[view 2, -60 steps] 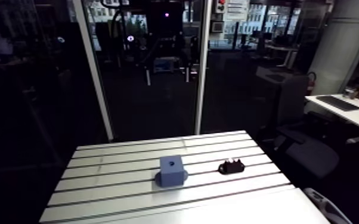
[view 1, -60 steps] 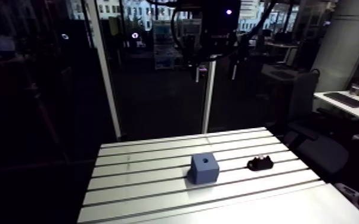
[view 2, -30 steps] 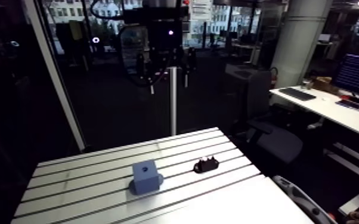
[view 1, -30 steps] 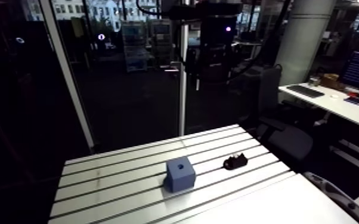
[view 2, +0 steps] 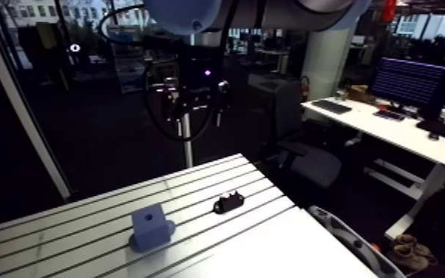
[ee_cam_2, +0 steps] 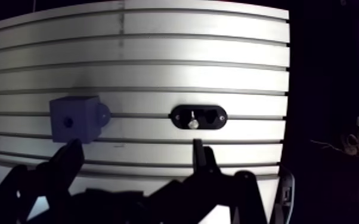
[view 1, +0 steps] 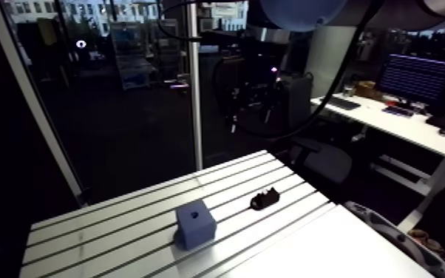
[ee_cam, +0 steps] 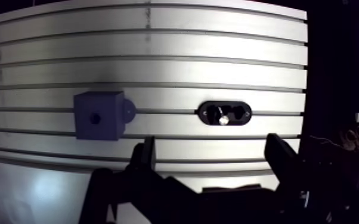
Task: Pick up the M10 bolt and insert it into the hex recess until seated.
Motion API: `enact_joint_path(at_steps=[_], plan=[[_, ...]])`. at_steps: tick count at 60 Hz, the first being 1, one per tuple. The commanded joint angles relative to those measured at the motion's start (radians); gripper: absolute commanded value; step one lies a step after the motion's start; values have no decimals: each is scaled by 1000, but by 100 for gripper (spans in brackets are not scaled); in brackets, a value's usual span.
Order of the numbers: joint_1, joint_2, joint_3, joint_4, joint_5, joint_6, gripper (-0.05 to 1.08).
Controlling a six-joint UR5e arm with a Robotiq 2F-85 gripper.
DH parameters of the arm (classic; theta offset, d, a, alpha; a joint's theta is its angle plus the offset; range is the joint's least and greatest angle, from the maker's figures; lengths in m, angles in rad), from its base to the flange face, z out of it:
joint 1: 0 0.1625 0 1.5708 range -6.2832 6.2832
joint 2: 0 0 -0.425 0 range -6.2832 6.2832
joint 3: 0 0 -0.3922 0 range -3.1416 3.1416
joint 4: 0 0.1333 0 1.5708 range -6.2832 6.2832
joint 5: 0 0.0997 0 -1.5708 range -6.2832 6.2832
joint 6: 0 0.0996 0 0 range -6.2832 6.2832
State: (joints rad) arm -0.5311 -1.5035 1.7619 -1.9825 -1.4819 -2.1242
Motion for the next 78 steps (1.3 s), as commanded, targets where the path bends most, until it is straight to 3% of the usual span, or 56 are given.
enact_joint_path(at_steps=[1,8,10,12,14,17,20,24,66,78], plan=[[-61,42,20,-14,38,-30,1],[-61,52,20,-14,34,-31,1],[-60,63,21,-18,15,-30,1],[-60,63,21,-18,15,-30,1],[-60,74,25,-35,-9,-29,1],[-60,78,29,-45,-19,-29,1],[-58,89,32,-67,-40,-26,1],[-58,93,39,-83,-51,-26,1],[-60,134,95,-146,-54,-26,4],[-62,142,118,-172,-68,-23,10]])
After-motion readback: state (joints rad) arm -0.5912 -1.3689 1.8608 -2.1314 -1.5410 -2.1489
